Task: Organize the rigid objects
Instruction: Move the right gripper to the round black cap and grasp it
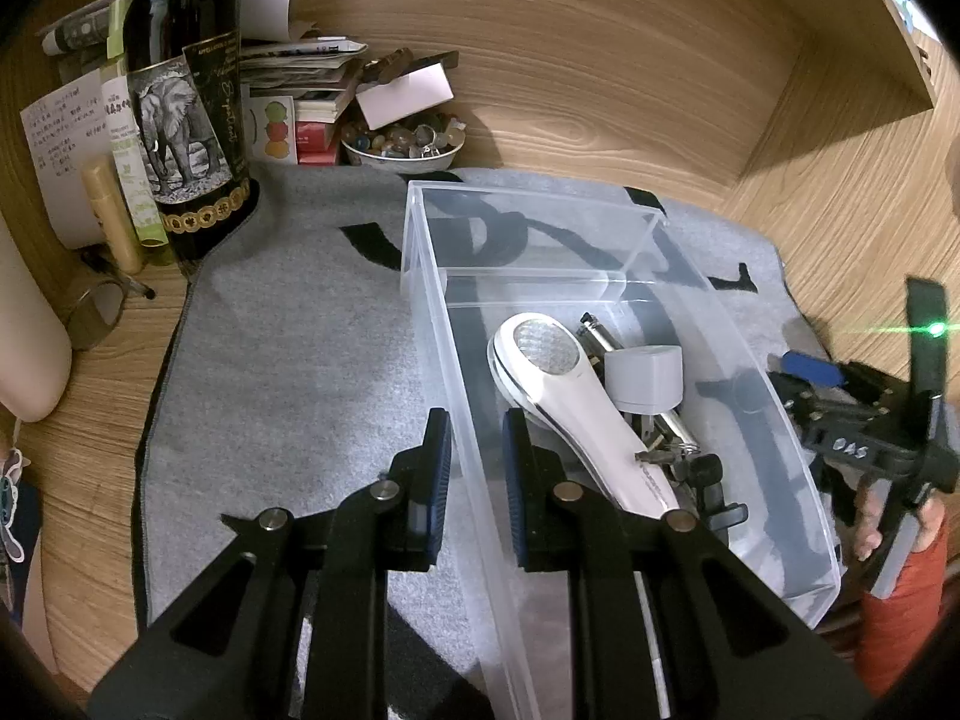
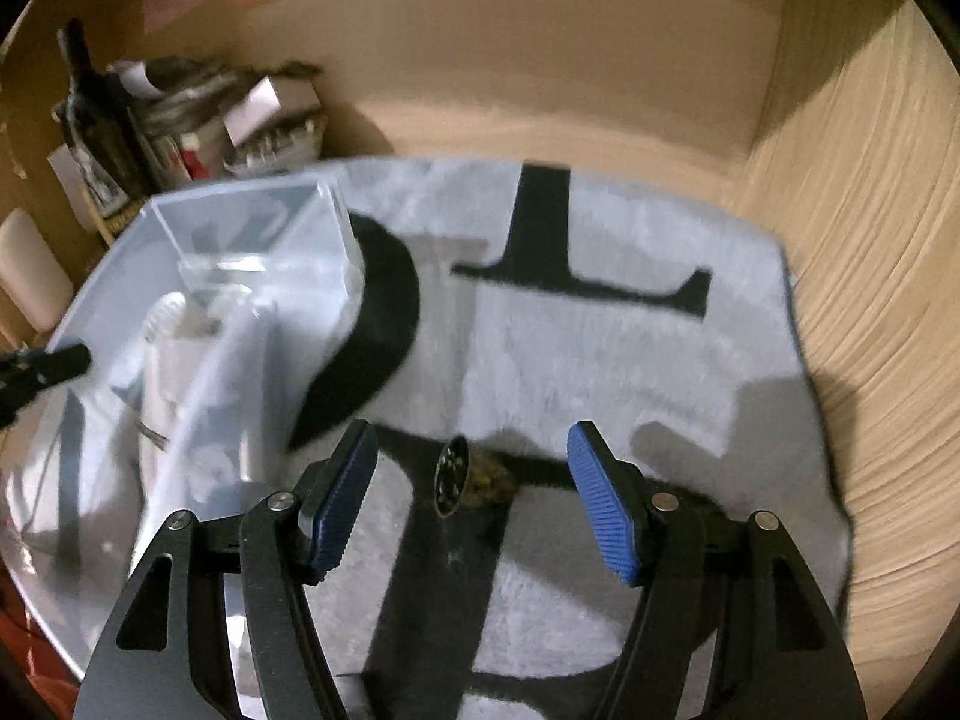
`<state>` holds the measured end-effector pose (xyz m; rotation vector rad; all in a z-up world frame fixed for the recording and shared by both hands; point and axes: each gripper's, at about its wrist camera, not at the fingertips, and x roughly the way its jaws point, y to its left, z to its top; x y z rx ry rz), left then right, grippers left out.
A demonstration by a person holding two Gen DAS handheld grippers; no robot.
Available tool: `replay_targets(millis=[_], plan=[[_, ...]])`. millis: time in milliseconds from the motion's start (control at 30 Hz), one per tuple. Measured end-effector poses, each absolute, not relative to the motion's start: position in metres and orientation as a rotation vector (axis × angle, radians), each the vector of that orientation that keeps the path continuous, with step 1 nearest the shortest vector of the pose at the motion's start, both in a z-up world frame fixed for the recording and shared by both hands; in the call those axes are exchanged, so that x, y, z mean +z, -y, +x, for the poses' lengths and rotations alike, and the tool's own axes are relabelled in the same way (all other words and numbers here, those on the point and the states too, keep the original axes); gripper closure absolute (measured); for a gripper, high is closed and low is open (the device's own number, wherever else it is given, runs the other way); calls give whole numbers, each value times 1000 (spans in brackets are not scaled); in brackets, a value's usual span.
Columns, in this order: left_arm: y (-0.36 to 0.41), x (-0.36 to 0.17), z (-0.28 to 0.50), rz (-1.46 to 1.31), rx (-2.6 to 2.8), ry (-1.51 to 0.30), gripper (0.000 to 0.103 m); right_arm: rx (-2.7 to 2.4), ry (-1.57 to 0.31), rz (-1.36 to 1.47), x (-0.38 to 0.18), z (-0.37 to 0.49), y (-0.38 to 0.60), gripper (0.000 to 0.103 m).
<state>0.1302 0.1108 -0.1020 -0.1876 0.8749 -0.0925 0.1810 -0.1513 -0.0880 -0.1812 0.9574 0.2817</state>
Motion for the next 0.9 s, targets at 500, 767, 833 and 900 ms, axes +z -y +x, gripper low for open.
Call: replay_targets(millis=[500,767,833,900], plan=[[-112,-102,130,-190,-86,-871,87,299,-1017,-206,-112,181,151,69],[-112,-102,130,-189,-85,-871,87,309,-965,-206,-95,174,145,69],[-113,-102,130,-191,-85,-871,87,313,-937,-205,-85,172,143,69],[-112,-102,130,-191,-85,-871,87,318,-905,-203,-74,169,140,69]])
